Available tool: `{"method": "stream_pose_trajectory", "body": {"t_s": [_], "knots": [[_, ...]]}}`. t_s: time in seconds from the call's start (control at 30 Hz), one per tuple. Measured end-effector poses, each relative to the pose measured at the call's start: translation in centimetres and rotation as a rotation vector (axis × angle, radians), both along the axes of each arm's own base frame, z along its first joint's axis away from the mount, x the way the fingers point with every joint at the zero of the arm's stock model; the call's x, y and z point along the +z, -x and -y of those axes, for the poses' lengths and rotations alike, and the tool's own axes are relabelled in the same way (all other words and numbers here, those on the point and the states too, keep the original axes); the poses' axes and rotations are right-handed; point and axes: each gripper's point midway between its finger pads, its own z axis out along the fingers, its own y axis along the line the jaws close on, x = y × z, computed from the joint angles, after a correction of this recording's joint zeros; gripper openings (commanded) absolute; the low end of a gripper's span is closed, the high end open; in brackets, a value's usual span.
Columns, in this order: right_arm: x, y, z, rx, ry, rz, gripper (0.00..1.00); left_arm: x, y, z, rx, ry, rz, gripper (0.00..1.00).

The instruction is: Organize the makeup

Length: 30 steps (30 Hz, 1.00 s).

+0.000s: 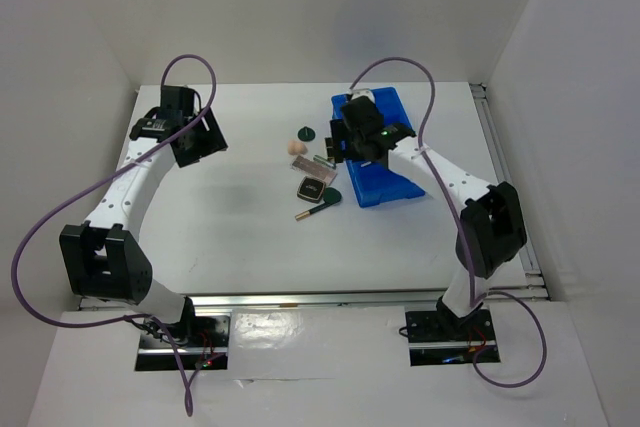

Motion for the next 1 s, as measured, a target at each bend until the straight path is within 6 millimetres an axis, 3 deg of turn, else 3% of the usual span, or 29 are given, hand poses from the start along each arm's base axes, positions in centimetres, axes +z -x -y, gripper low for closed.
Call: {"method": "stream_pose_trajectory", "body": {"t_s": [0.2, 0.37, 0.5, 0.67, 1.0], "knots": [[-2.6, -1.3, 7.2, -0.141, 0.041, -0.060, 0.74, 0.0, 0.0, -0.3, 0.008, 0.000, 0.000, 0.82], [-5.2, -0.3, 10.0, -0.173, 0.076, -0.124, 0.77, 0.0, 0.0, -0.3, 0.008, 0.001, 0.000, 0.82], [-6.2, 0.2, 10.7, -0.176, 0.084, -0.150, 0.79, 0.0, 0.0, -0.3, 0.007, 0.001, 0.000, 0.82], [-6.3, 0.1, 10.5, -0.168, 0.074, -0.152, 0.89, 0.0, 0.0, -0.3, 0.007, 0.001, 0.000, 0.82], [-6.9, 0.1, 10.5, -0.166, 0.081, -0.163, 0.89, 0.0, 0.0, -0.3, 0.005, 0.002, 0.000, 0.82]]}}
